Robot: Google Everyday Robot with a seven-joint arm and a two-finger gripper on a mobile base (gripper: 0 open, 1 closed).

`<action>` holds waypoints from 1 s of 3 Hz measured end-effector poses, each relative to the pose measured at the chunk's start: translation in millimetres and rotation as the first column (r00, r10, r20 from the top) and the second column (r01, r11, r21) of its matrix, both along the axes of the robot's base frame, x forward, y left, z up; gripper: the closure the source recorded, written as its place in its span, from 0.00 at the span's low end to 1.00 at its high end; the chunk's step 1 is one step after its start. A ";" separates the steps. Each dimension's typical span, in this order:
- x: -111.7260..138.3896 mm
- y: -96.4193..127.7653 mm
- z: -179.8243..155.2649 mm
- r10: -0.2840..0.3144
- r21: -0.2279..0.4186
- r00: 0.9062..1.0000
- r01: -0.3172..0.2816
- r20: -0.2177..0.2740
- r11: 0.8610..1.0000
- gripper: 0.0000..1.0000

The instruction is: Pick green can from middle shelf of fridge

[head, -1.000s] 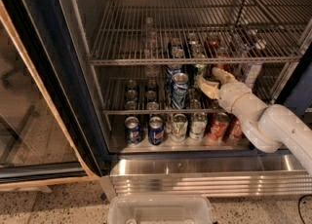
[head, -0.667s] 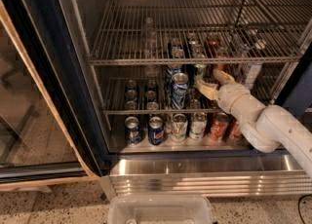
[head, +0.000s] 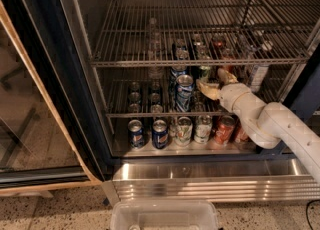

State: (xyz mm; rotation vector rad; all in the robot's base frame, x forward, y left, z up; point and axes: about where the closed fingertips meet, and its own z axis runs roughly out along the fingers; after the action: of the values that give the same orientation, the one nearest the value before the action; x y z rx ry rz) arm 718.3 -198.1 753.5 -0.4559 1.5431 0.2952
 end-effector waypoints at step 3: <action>-30.5 -54.8 19.7 0.100 0.021 0.994 -0.101 0.032 0.995 0.40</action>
Offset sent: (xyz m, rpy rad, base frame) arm -0.0366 -0.0658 0.0163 0.0058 -0.0335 0.1183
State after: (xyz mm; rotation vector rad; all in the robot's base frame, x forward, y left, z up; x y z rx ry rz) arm 687.9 -252.9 773.2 -0.5188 1.4879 0.3819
